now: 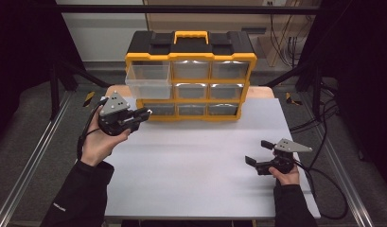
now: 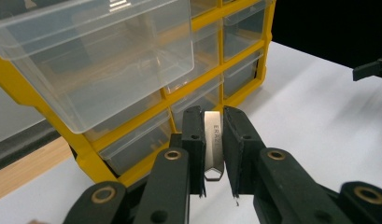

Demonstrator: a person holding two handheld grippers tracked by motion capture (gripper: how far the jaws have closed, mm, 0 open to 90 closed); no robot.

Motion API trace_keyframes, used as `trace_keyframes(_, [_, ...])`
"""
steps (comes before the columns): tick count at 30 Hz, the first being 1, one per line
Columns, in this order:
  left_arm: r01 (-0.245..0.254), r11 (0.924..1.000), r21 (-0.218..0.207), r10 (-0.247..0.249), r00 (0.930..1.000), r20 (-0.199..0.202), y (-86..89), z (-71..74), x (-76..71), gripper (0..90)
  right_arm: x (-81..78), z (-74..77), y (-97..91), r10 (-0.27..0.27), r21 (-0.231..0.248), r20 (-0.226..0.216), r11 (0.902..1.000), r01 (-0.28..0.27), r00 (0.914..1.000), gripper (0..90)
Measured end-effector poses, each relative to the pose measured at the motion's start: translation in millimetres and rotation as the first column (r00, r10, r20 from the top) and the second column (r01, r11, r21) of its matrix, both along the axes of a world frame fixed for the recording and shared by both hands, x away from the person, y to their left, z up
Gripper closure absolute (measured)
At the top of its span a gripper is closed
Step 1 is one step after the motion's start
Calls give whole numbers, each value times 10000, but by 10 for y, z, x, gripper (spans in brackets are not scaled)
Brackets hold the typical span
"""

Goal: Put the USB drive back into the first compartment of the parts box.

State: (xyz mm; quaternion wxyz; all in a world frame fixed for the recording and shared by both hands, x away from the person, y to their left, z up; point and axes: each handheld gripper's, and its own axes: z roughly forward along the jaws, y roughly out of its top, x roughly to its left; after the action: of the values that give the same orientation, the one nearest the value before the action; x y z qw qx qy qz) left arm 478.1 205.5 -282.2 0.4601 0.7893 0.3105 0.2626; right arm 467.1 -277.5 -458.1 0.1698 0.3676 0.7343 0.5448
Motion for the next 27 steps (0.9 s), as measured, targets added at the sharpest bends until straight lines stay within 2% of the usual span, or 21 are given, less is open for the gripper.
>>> trace_keyframes(26, [-26,10000,-88,29,9995,329,20,289,4,789,-4,4,-3,1,30,-23,10000,-1,10000,6])
trace_keyframes(27, [-23,9999,-147,26,9997,253,18,299,-1,788,-4,4,-2,3,32,-28,10000,-3,10000,6])
